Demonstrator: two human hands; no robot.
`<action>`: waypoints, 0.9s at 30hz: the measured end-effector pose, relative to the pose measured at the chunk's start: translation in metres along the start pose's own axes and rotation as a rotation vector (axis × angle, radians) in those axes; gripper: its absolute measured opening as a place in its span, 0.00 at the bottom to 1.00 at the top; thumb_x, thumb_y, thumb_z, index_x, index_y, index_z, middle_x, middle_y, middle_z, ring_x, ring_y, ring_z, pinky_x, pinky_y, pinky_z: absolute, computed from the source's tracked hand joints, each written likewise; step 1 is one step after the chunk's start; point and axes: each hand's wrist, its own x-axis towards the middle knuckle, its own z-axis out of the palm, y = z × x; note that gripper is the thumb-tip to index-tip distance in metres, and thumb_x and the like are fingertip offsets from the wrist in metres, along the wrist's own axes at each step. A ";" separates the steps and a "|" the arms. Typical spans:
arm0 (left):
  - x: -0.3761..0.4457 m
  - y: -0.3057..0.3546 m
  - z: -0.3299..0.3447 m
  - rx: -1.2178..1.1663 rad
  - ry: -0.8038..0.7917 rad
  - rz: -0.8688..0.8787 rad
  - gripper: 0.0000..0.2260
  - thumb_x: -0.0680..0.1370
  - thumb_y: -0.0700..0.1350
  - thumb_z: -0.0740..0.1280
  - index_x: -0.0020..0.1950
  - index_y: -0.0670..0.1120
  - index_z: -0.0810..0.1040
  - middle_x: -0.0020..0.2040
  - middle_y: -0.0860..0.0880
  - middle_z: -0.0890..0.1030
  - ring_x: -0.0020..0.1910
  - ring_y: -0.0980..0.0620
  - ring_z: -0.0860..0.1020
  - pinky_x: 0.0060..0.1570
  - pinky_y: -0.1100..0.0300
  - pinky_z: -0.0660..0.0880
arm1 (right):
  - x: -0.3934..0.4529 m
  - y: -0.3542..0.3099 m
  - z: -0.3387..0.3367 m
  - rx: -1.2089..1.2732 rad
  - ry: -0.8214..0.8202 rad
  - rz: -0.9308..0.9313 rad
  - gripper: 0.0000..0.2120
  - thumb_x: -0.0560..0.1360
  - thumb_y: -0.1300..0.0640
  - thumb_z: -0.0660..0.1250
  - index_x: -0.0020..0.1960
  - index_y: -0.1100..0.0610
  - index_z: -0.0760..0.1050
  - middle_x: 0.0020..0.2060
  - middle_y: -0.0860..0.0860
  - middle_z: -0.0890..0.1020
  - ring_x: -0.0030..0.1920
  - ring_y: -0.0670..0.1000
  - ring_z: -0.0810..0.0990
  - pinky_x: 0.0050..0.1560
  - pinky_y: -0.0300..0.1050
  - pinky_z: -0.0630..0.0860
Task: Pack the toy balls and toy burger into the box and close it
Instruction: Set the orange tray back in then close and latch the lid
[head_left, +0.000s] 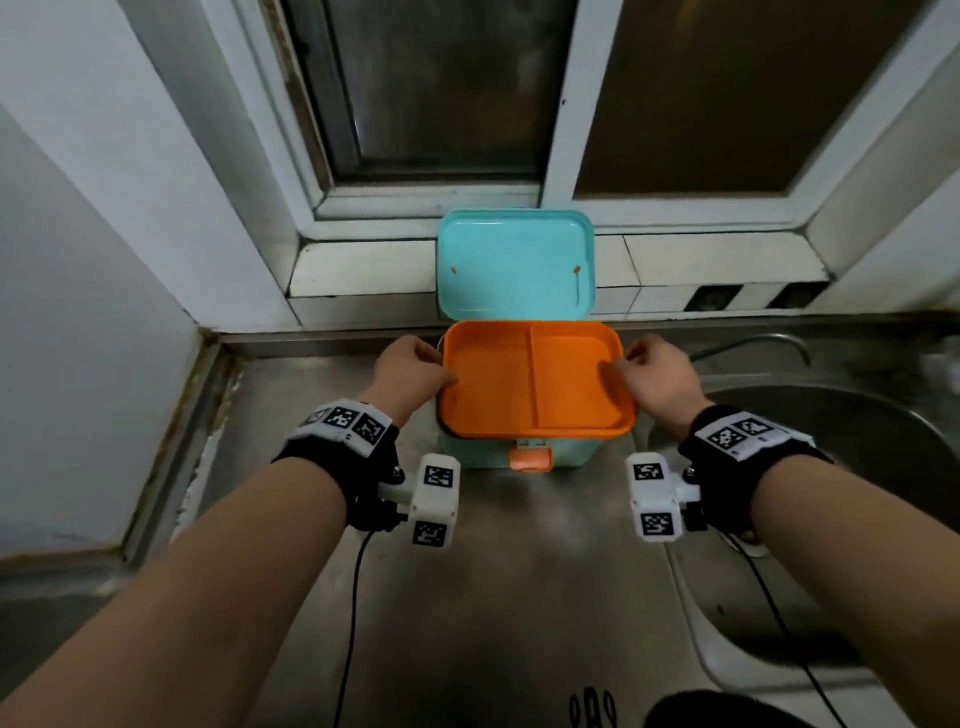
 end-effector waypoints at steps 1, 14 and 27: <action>0.002 -0.001 -0.001 0.015 0.001 0.006 0.15 0.65 0.38 0.76 0.43 0.49 0.73 0.47 0.46 0.79 0.49 0.46 0.79 0.51 0.45 0.79 | 0.002 -0.002 0.001 -0.006 0.001 -0.027 0.07 0.73 0.51 0.65 0.44 0.54 0.72 0.32 0.46 0.75 0.33 0.46 0.74 0.30 0.39 0.67; -0.016 -0.024 -0.016 0.053 -0.012 -0.040 0.23 0.65 0.37 0.76 0.55 0.48 0.70 0.51 0.47 0.76 0.44 0.51 0.75 0.39 0.55 0.77 | -0.026 -0.007 0.009 -0.035 -0.020 -0.093 0.07 0.72 0.55 0.67 0.45 0.52 0.68 0.34 0.46 0.76 0.36 0.50 0.78 0.31 0.41 0.71; -0.036 -0.025 -0.021 -0.133 0.034 -0.049 0.27 0.66 0.48 0.74 0.62 0.46 0.71 0.57 0.44 0.79 0.56 0.46 0.77 0.57 0.47 0.76 | -0.056 -0.023 -0.001 0.030 -0.055 -0.085 0.19 0.74 0.44 0.67 0.56 0.57 0.73 0.46 0.51 0.79 0.50 0.55 0.79 0.45 0.43 0.71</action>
